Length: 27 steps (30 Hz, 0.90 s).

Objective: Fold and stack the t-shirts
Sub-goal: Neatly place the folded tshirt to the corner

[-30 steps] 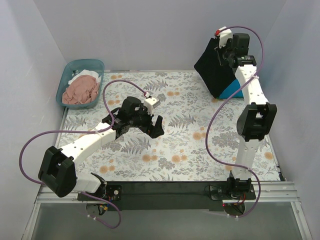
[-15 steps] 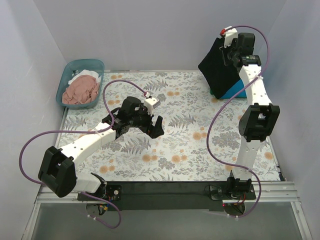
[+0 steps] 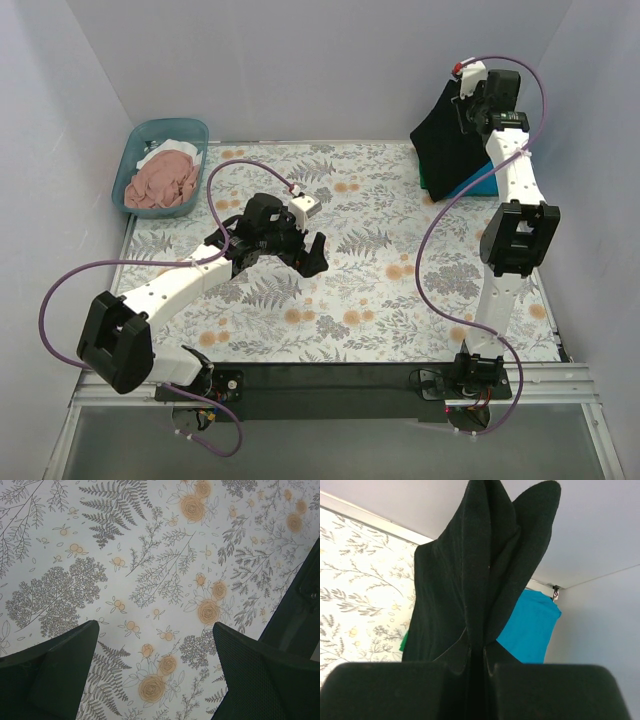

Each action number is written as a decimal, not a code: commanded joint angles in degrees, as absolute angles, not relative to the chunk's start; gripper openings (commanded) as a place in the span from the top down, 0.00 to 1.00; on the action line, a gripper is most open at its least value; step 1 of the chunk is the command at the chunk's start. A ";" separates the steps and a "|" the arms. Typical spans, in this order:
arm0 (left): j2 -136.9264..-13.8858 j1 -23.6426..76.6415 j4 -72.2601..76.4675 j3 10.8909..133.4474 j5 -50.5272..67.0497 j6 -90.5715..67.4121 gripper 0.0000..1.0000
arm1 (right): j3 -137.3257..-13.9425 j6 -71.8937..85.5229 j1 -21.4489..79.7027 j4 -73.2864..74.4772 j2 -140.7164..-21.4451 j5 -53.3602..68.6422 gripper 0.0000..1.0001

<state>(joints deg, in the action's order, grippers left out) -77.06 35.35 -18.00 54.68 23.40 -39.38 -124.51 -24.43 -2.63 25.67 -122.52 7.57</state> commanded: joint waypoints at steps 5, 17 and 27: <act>-77.17 35.07 -18.98 55.98 23.99 -38.41 0.02 | -128.23 -27.95 -4.66 21.45 -124.01 6.15 0.99; -78.40 35.07 -20.21 56.69 23.64 -38.14 0.02 | -125.78 -33.48 -7.29 16.00 -127.09 3.78 0.99; -80.33 34.54 -23.64 60.20 22.59 -39.90 0.02 | -121.91 -36.74 -8.87 11.60 -128.76 -2.98 0.39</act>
